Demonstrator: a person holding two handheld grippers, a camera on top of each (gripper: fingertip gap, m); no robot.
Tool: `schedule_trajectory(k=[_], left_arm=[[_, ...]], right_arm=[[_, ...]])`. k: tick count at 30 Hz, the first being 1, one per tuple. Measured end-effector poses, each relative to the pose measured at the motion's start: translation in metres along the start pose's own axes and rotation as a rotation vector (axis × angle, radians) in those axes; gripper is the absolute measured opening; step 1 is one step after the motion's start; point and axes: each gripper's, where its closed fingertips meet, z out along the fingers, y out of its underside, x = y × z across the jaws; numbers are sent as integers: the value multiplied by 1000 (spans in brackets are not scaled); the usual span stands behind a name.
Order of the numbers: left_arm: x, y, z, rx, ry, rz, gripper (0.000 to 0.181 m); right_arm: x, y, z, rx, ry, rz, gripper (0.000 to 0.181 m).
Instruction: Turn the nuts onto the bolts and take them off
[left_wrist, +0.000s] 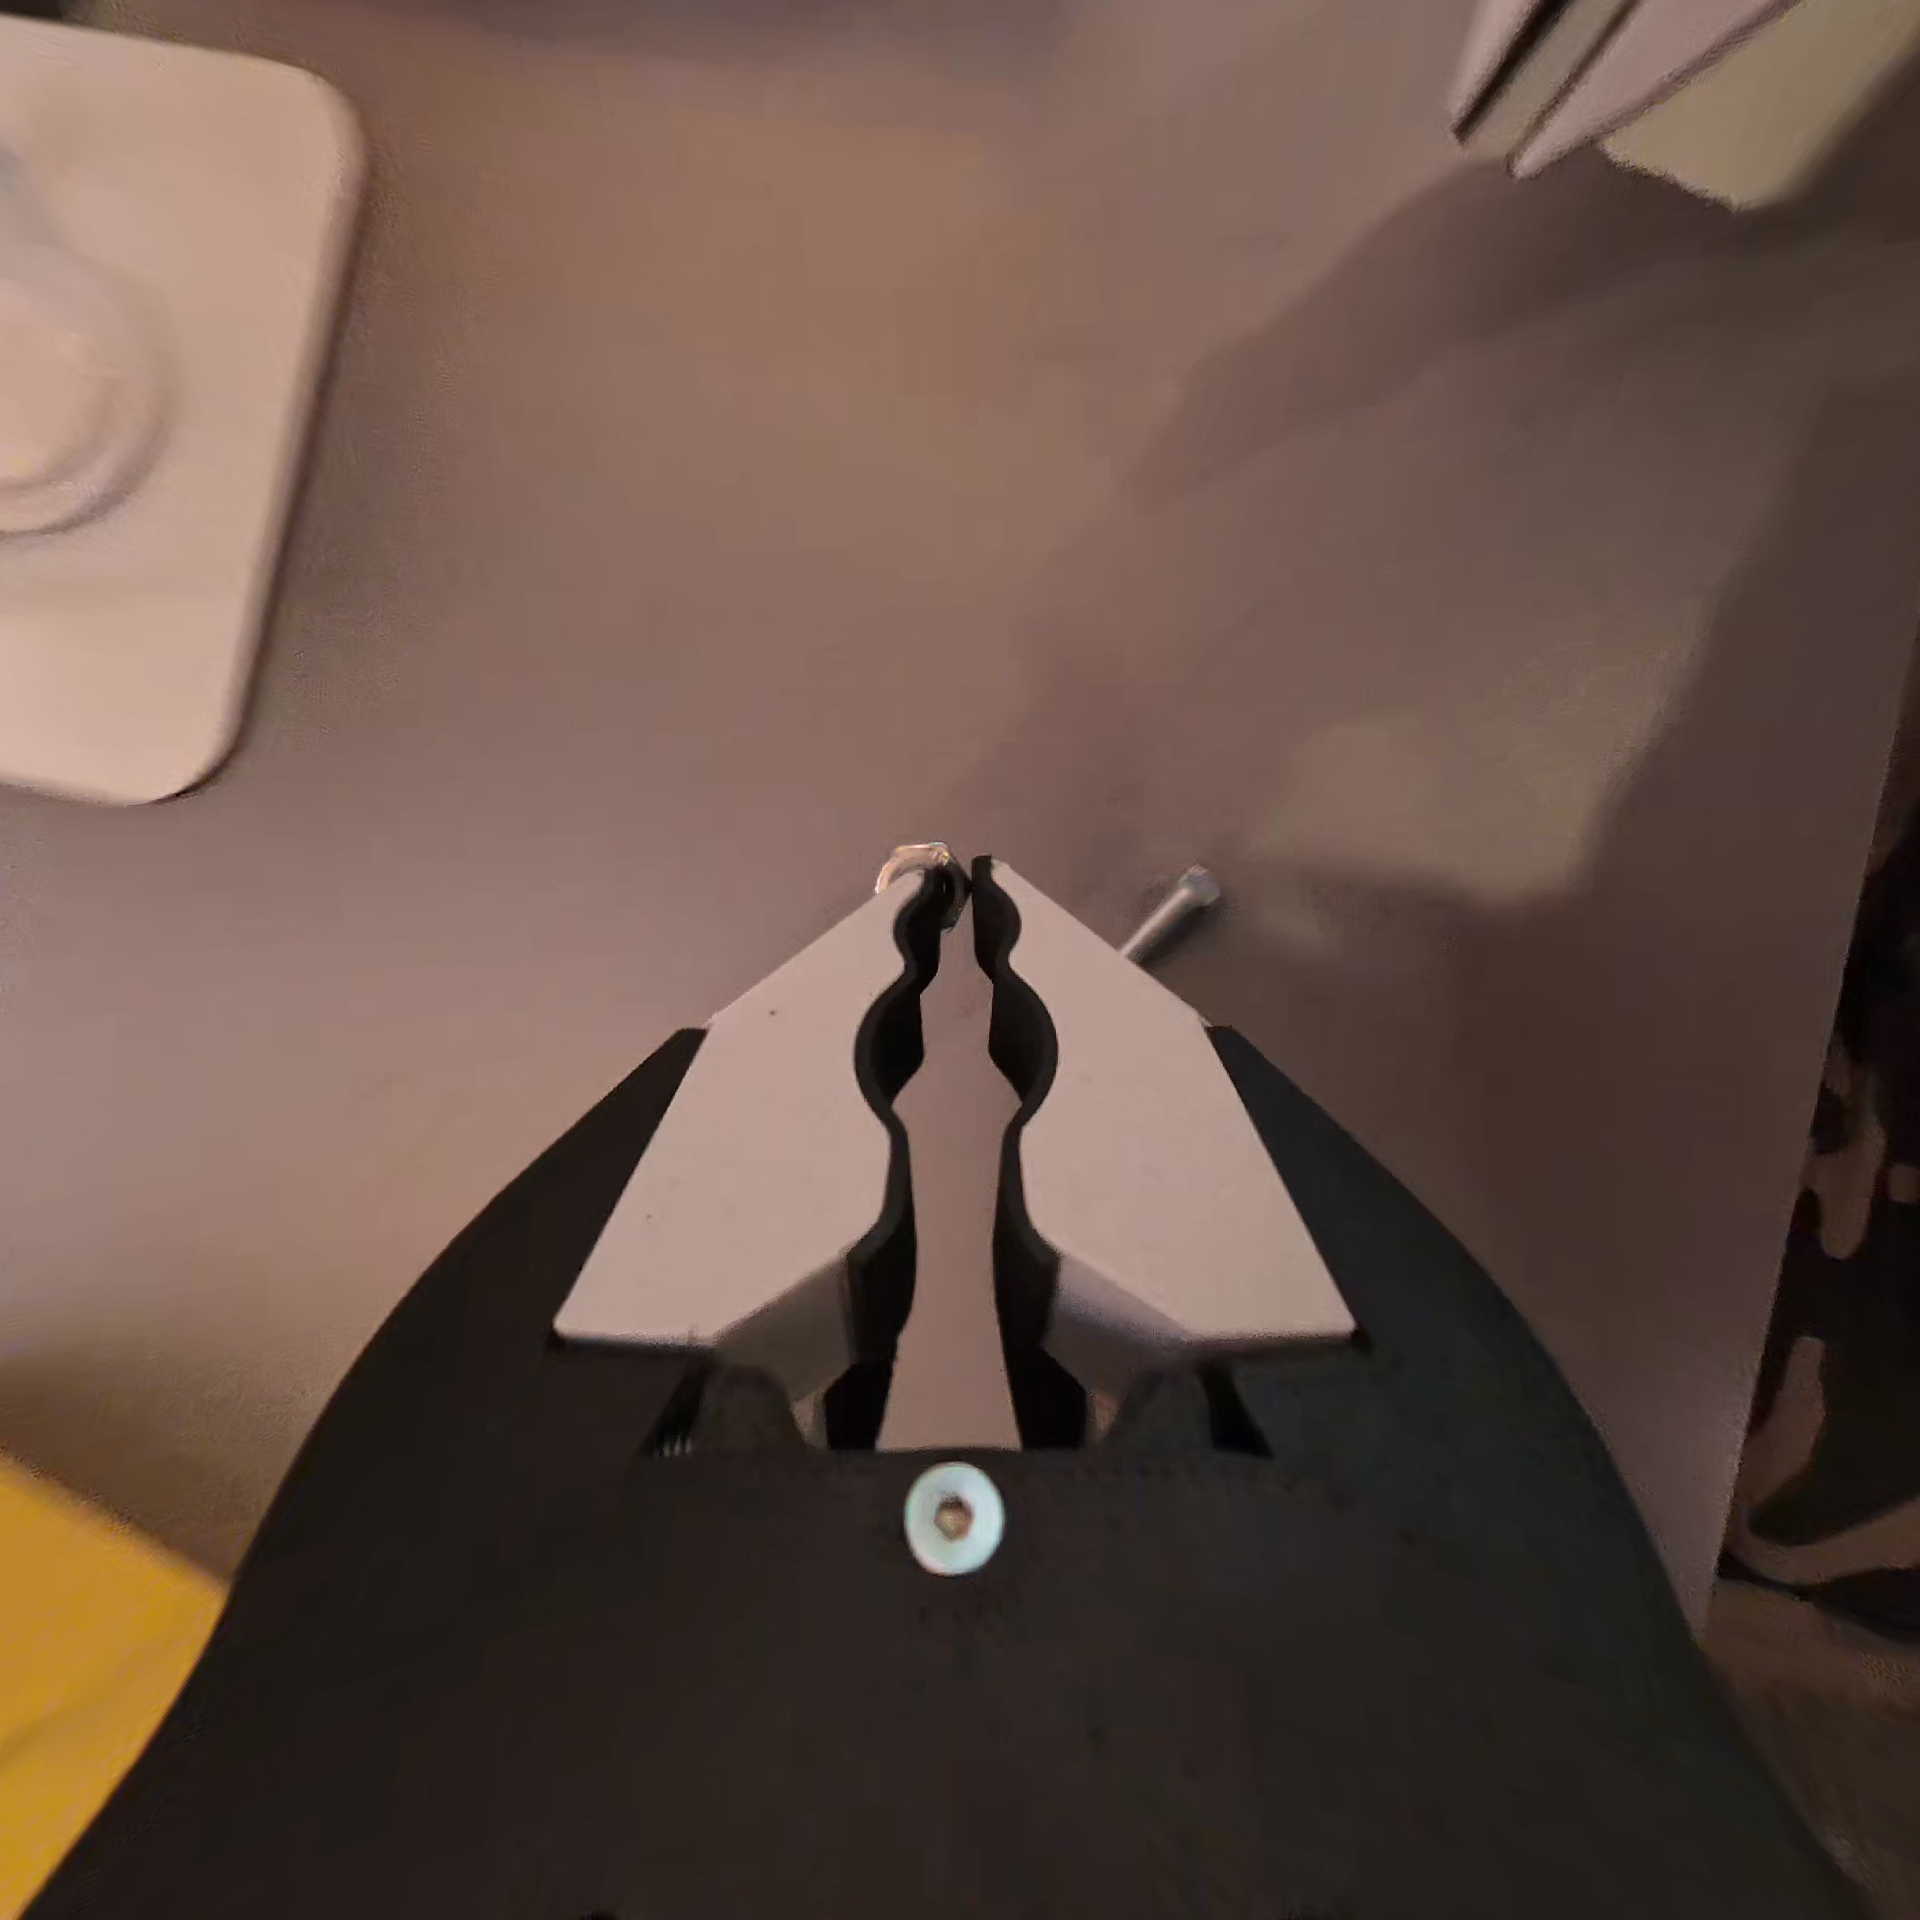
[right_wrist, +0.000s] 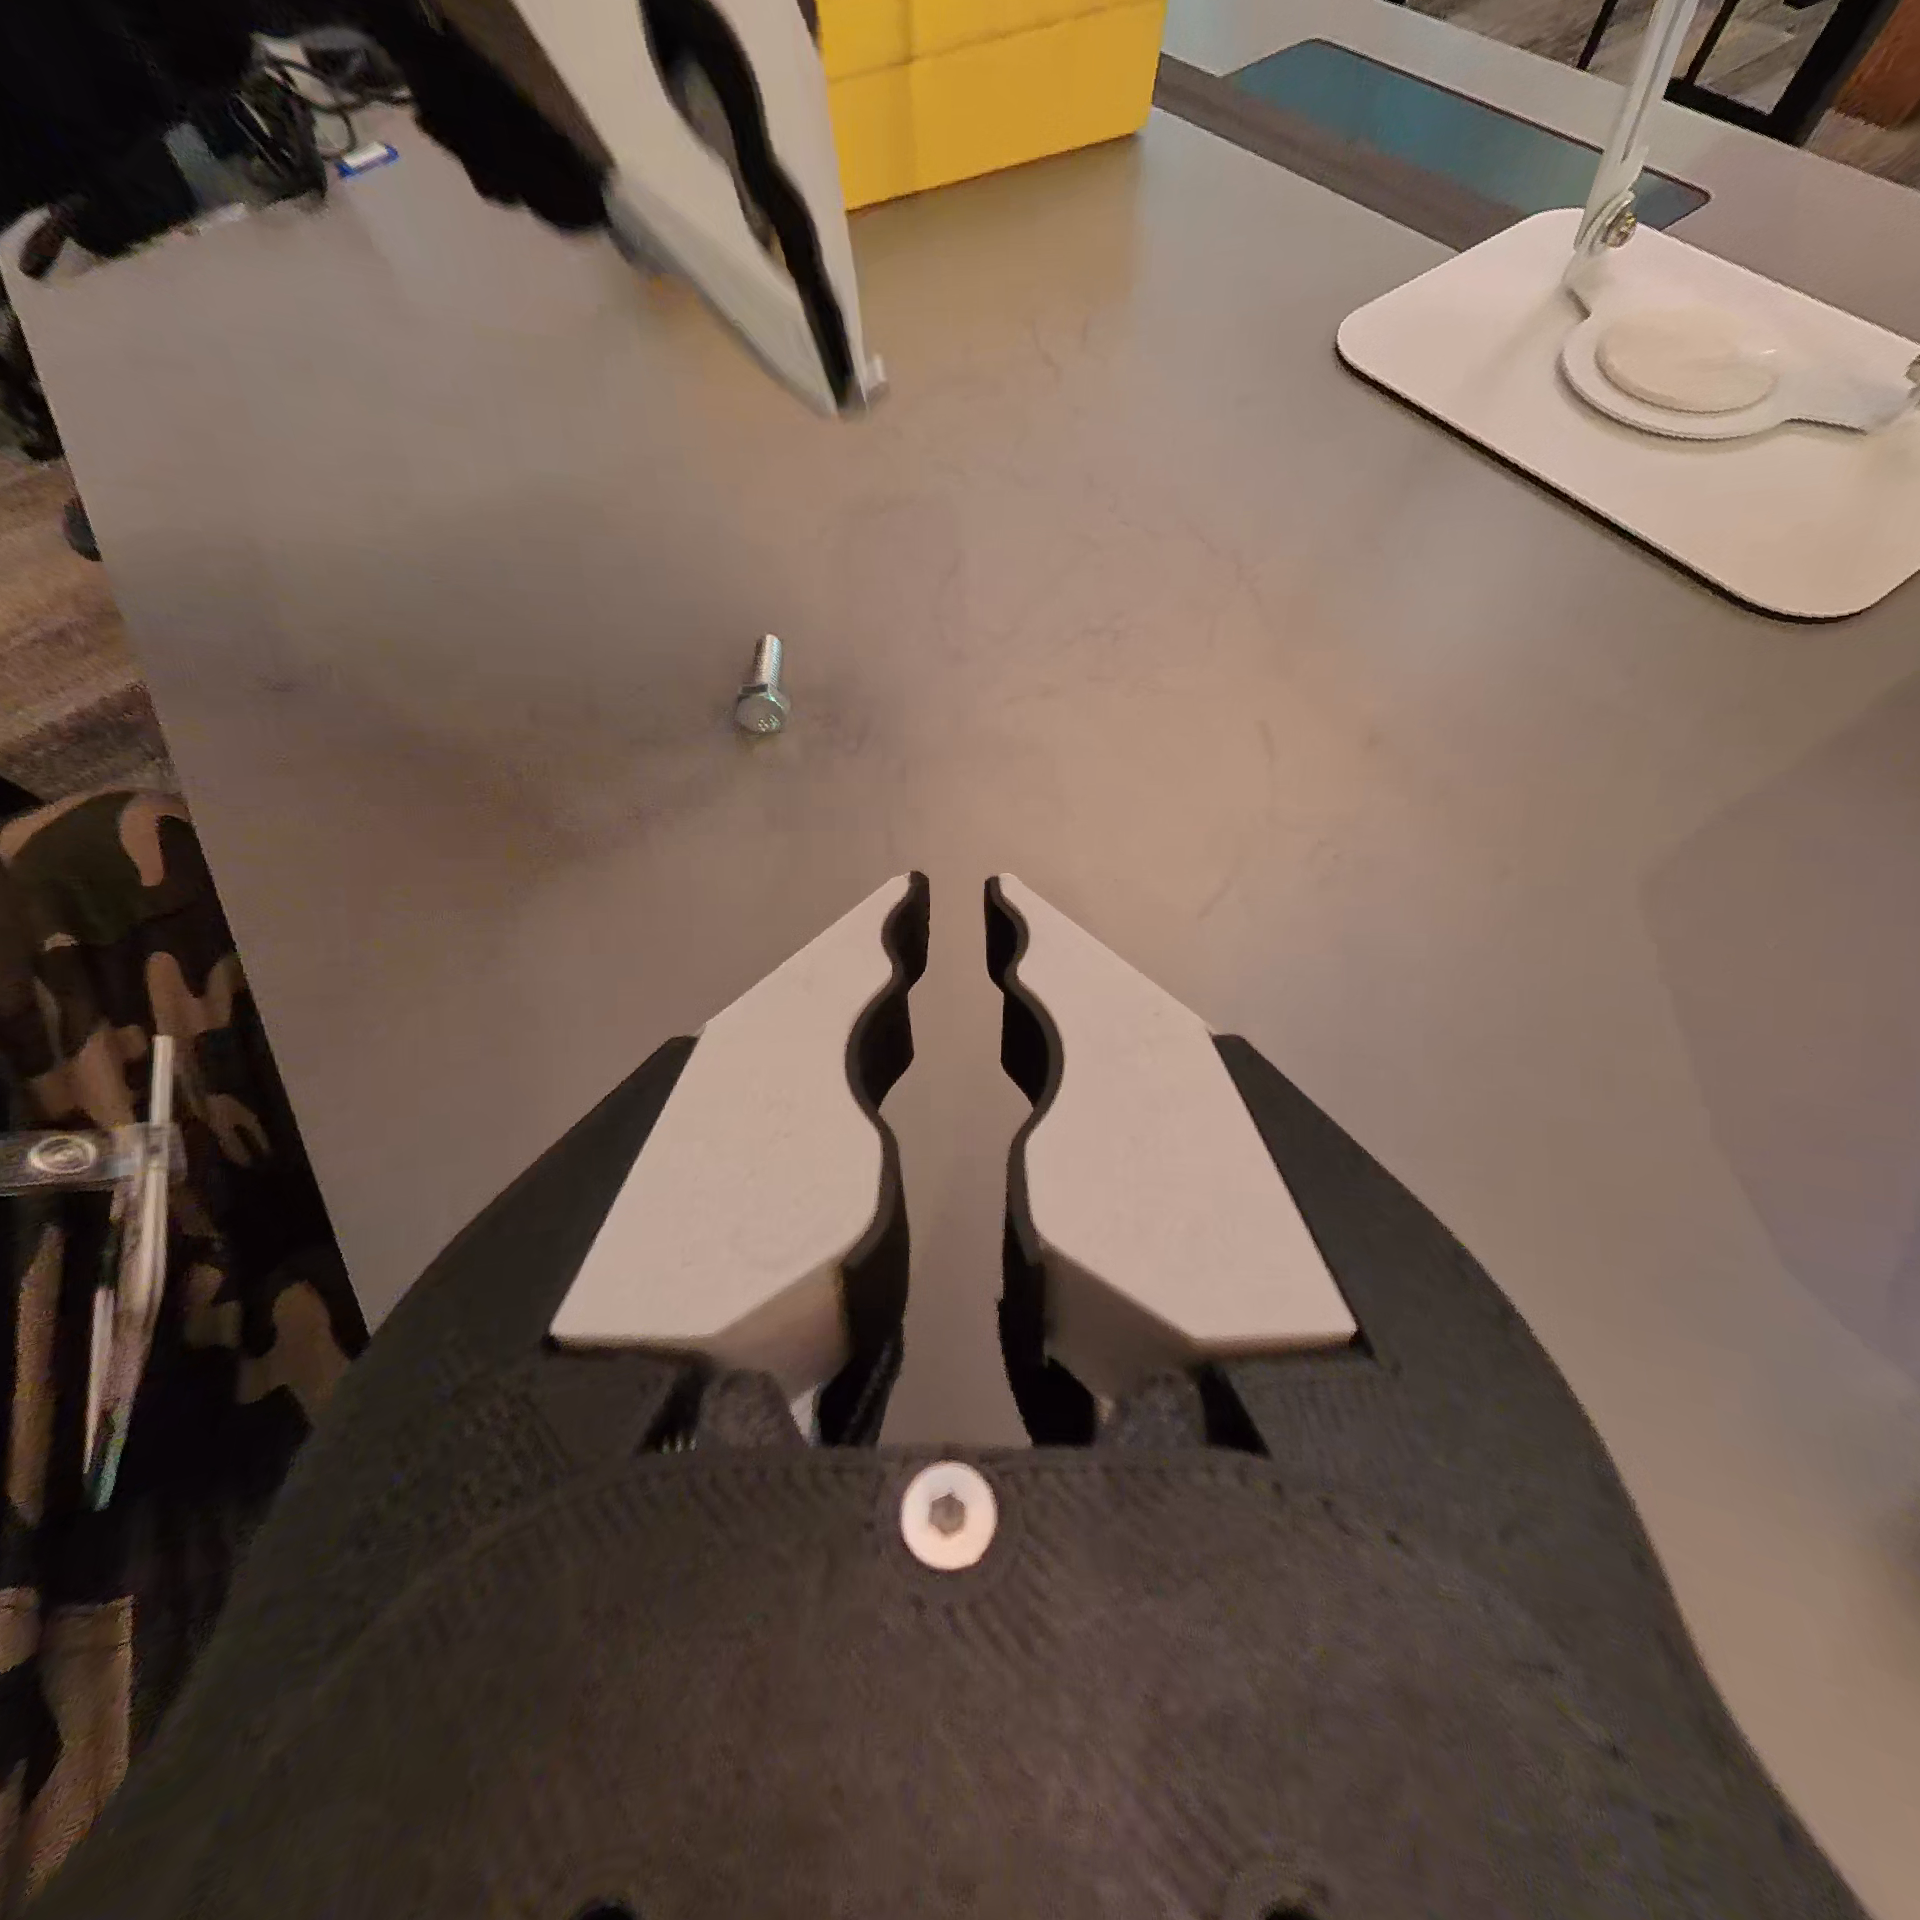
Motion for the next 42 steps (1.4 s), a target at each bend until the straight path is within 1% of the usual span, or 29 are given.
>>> schedule_trajectory(k=[2,4,5,7,9,10,11,13,16,21,23,27,31,33,36,38,42], left_arm=[[15,-7,32,-35,51,37,4],[32,-9,54,-73,132,50,4],[34,-8,63,-96,134,60,4],[42,-5,76,-125,165,78,4],[38,-2,86,-148,134,80,4],[39,-1,88,-157,139,83,7],[42,-1,89,-162,148,81,14],[41,0,91,-167,135,86,21],[38,-2,89,-161,117,94,26],[31,-10,70,-93,74,35,30],[31,-4,58,-93,48,-12,32],[47,13,45,-75,19,-95,29],[60,30,50,-93,-35,-133,30],[69,32,55,-84,-16,-148,28],[67,32,59,-73,-67,-151,23],[66,31,61,-73,-89,-145,15],[67,27,65,-60,-118,-126,14]], right_arm=[[1,1,-1,-6,10,-12,9],[1,2,-1,-12,13,-19,9],[1,3,-1,-17,14,-24,9],[0,5,1,-28,12,-35,9],[-1,7,2,-38,7,-43,9],[-1,8,3,-40,3,-44,9],[-2,9,4,-41,-2,-43,9],[-1,10,4,-44,-7,-41,9],[0,11,4,-42,-13,-35,9],[2,14,5,-48,-17,-23,9],[1,14,6,-48,-21,-20,9],[-2,15,9,-53,-33,-22,9],[-5,15,11,-58,-44,-27,9],[-7,15,10,-59,-43,-34,9],[-8,13,9,-58,-35,-45,9],[-8,12,8,-58,-33,-48,9],[-10,12,9,-60,-34,-56,9]])
